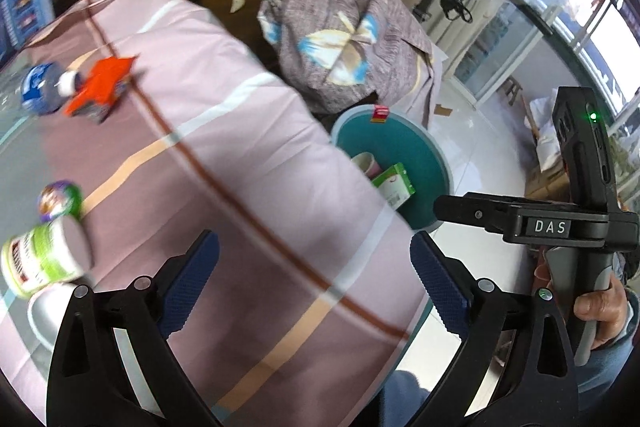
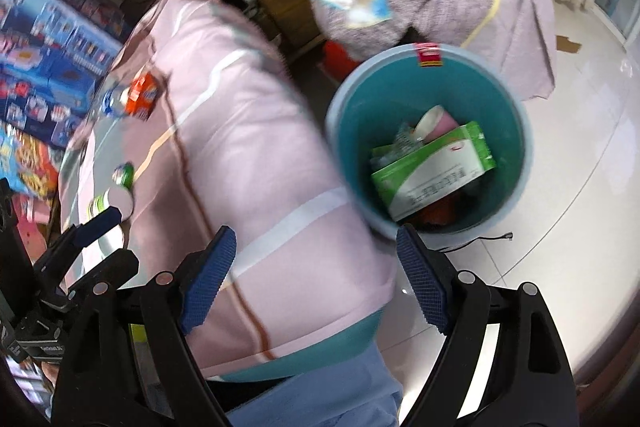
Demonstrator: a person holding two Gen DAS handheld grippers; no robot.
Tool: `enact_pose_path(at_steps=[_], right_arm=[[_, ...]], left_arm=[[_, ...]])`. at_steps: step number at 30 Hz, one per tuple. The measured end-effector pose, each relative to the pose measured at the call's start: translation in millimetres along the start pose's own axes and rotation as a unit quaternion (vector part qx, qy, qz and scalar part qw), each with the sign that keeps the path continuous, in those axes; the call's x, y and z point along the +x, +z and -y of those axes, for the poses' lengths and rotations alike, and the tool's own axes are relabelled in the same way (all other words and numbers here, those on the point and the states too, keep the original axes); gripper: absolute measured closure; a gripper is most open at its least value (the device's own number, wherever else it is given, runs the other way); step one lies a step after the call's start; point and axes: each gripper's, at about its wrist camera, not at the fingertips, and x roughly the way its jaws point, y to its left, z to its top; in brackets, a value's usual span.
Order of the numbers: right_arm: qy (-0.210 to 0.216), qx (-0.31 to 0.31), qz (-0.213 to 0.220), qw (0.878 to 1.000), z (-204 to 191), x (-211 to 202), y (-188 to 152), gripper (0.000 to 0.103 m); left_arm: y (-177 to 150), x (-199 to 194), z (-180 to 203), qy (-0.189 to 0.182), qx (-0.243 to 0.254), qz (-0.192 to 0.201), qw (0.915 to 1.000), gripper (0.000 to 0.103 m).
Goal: Collect trash
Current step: 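Move both tools back over the bed toward the jar and lid, then grasp the yellow-green lid with the left tool while the right tool grasps the white-green jar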
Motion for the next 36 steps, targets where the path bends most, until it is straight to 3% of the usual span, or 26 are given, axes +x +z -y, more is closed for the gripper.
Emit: enact_pose_path(at_steps=[11,17,25,36], right_arm=[[0.014,-0.075,-0.037,0.996,-88,26,-38,0.024],[0.029,-0.112,-0.059,0.992,-130,42,-61,0.024],[0.031,-0.141,-0.076,0.987,-160,52,-83,0.024],[0.033,-0.134,-0.092,0.986,-155,59,-90,0.024]], left_arm=[[-71,-58,-73,0.046,-0.047,0.02,0.9977,0.006],[-116,-77,-109,0.068,-0.085,0.011,0.994,0.006],[-157,-82,-116,0.06,-0.1,-0.001,0.9931,0.006],[-174,-61,-106,0.055,-0.086,-0.025,0.9945,0.009]])
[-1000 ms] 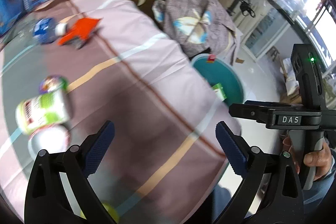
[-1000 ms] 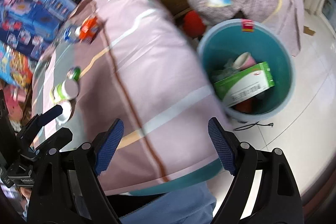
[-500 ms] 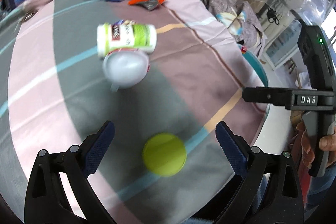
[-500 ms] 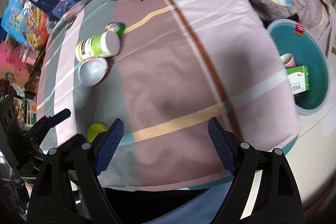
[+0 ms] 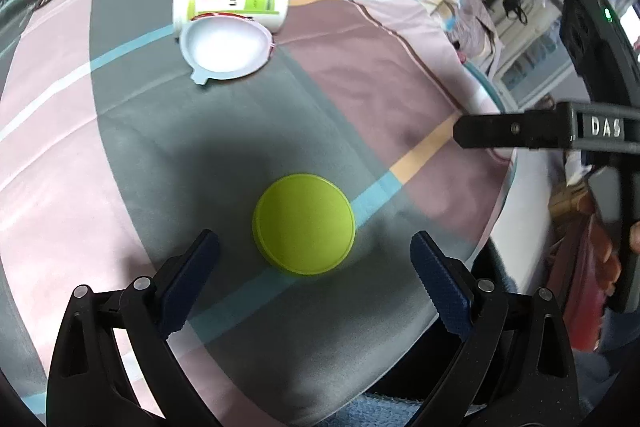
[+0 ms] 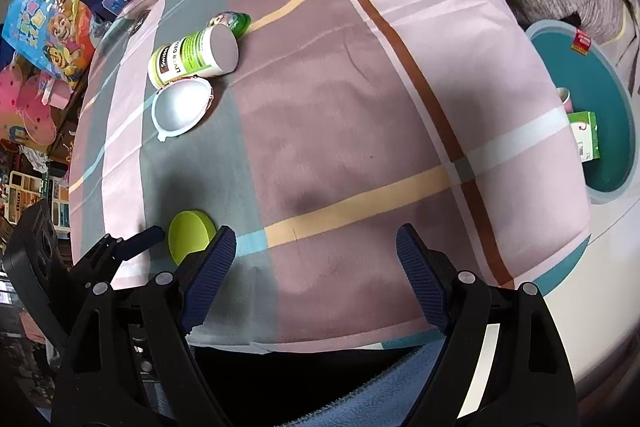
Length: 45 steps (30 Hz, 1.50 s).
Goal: Collect trash
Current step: 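Grasp the yellow-green lid with the left tool while the right tool grasps the white-green jar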
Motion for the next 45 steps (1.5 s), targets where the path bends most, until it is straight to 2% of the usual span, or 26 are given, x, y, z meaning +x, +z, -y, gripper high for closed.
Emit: enact_pose_path(at_steps=[6,7,10,15,23,33,40,45], right_arm=[[-0.002,-0.006,-0.004,1.0,-3,3,2,0.024],[-0.002,-0.008,-0.005,1.0,-4,4,3,0.024],[-0.006,-0.017,-0.007,1.0,-9,8,6,0.024],[-0.014,-0.043,-0.008,0.999,-22,14,19,0.024],[-0.026,-0.111,0.013,0.993,-71,16,66,0.024],[-0.047,-0.219,-0.006,0.975,-153,49,117,0.024],[-0.102,-0.269,-0.015,0.958,-172,75,135,0.024],[-0.119,-0.285,-0.021,0.951,-177,89,142,0.024]], left_arm=[[-4,2,10,0.04,0.046,0.017,0.998,0.038],[-5,2,9,0.048,0.05,0.022,0.9974,0.049],[-3,0,1,0.031,0.032,0.031,0.9985,0.049],[12,-10,-31,0.021,-0.028,0.051,0.9981,0.049],[40,-42,-80,0.028,-0.081,0.097,0.9917,0.049],[58,-56,-137,0.033,-0.127,0.109,0.9854,0.049],[70,-50,-163,0.018,-0.145,0.105,0.9837,0.049],[80,-47,-177,0.012,-0.154,0.106,0.9824,0.049]])
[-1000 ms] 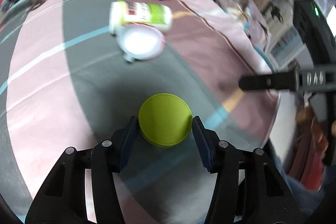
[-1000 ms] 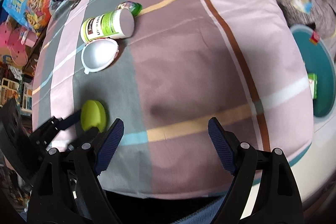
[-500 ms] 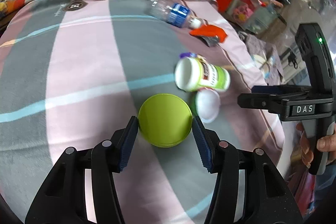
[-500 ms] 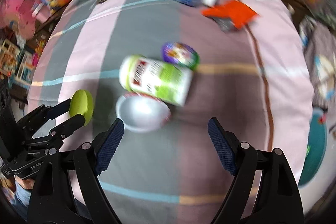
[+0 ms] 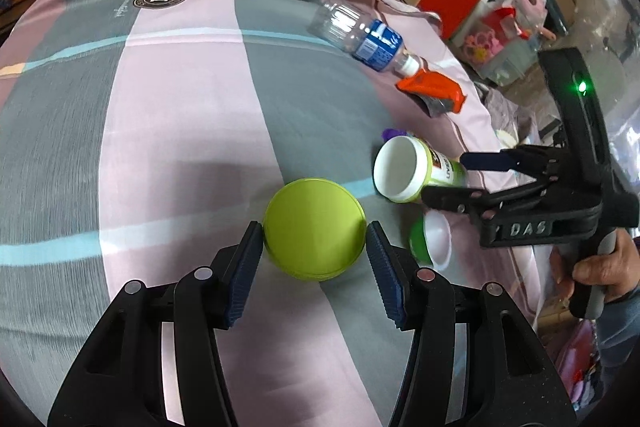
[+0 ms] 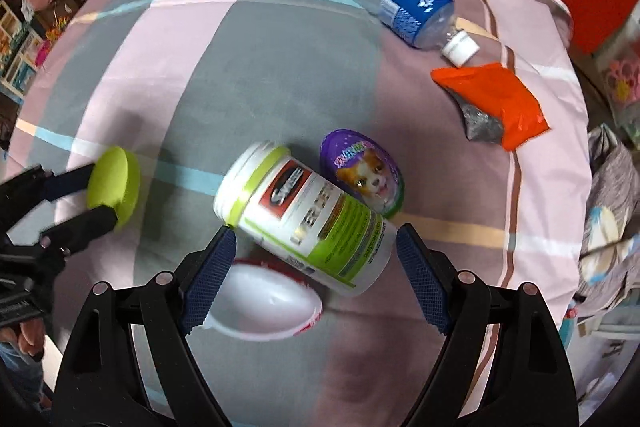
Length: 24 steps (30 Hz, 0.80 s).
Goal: Collect trash
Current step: 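Grasp the yellow-green lid with the left tool while the right tool grasps the white-green jar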
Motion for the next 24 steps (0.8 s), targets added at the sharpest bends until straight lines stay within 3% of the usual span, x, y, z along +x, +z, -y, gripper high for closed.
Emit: enact_pose_path(at_steps=[3,5,10,19,24], right_arm=[[0.002,-0.01,-0.007,1.0,-6,8,4,0.026],[0.007,-0.015,-0.01,1.0,-9,13,7,0.033],[0.069,0.004,-0.041,0.997,-11,22,15,0.035],[0.068,-0.001,-0.022,0.997,-17,26,33,0.035],[0.062,-0.012,-0.005,0.998,-29,28,35,0.05]], left_arm=[[5,2,-4,-0.001,-0.003,0.0,1.0,0.049],[7,3,-6,0.001,-0.005,-0.001,1.0,0.049],[8,6,-14,0.001,-0.013,-0.001,0.9999,0.048],[13,8,-30,0.005,-0.023,0.002,0.9997,0.048],[12,10,-31,0.008,-0.023,-0.002,0.9997,0.048]])
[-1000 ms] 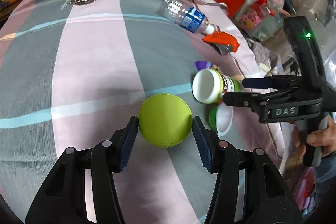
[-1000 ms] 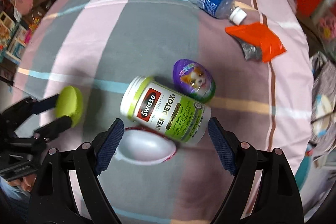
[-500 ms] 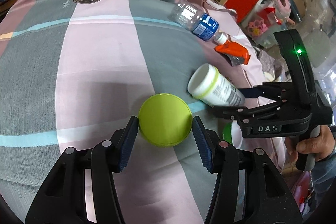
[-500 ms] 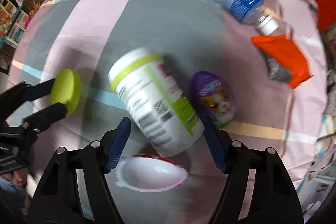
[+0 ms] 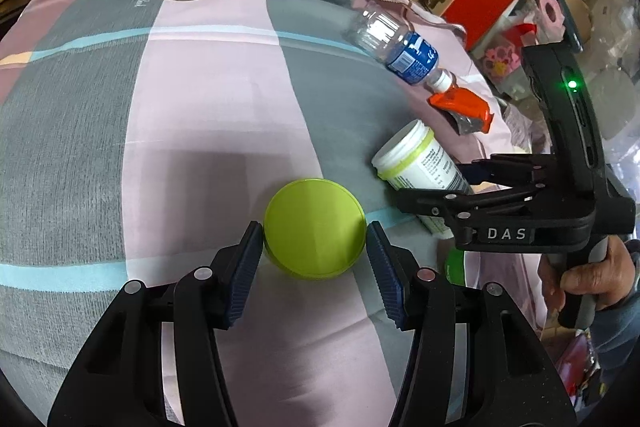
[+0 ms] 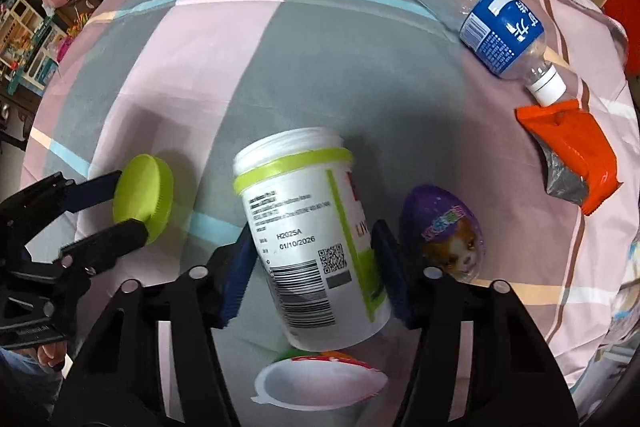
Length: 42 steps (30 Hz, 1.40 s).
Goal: Collect trash
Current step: 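Grasp the yellow-green lid with the left tool while the right tool grasps the white-green jar, then carry the lid and jar over the teal bin with both tools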
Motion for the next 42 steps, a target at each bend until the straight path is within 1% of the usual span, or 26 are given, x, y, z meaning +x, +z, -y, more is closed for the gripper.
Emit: enact_pose_path(at_steps=[2,6,9,12,16,20,23,26,29,33,36,38,42], right_arm=[[0.009,0.01,0.011,1.0,1,-6,-1,0.052],[0.049,0.056,0.038,0.996,15,-29,-6,0.052],[0.066,0.077,0.05,0.994,24,-41,-12,0.052],[0.074,0.092,0.064,0.991,35,-55,-25,0.052],[0.081,0.115,0.079,0.987,53,-72,-46,0.052],[0.087,0.152,0.103,0.979,86,-93,-72,0.052],[0.088,0.185,0.125,0.971,115,-112,-99,0.052],[0.085,0.222,0.142,0.961,148,-130,-134,0.052],[0.081,0.244,0.154,0.954,169,-140,-164,0.052],[0.08,0.282,0.173,0.94,199,-153,-209,0.052],[0.077,0.312,0.189,0.928,224,-161,-240,0.052],[0.078,0.325,0.196,0.922,236,-164,-255,0.052],[0.084,0.353,0.211,0.907,258,-167,-282,0.052]], left_arm=[[-1,-1,2,0.002,0.003,0.0,1.0,0.048],[1,-4,8,0.005,0.007,0.003,1.0,0.048],[2,-8,16,0.005,0.012,0.009,0.9999,0.048],[4,-14,30,0.004,0.025,0.015,0.9996,0.048],[5,-21,59,0.001,0.053,0.021,0.9984,0.048],[4,-24,92,-0.007,0.081,0.022,0.9964,0.048],[3,-22,124,-0.013,0.109,0.019,0.9938,0.048],[-1,-16,155,-0.019,0.136,0.013,0.9904,0.048],[-6,-8,188,-0.025,0.164,0.005,0.9861,0.048],[-14,6,227,-0.034,0.193,-0.009,0.9805,0.048],[-20,17,258,-0.04,0.22,-0.02,0.9746,0.048],[-26,23,280,-0.042,0.24,-0.026,0.9696,0.048],[-34,35,312,-0.041,0.267,-0.038,0.9621,0.048]])
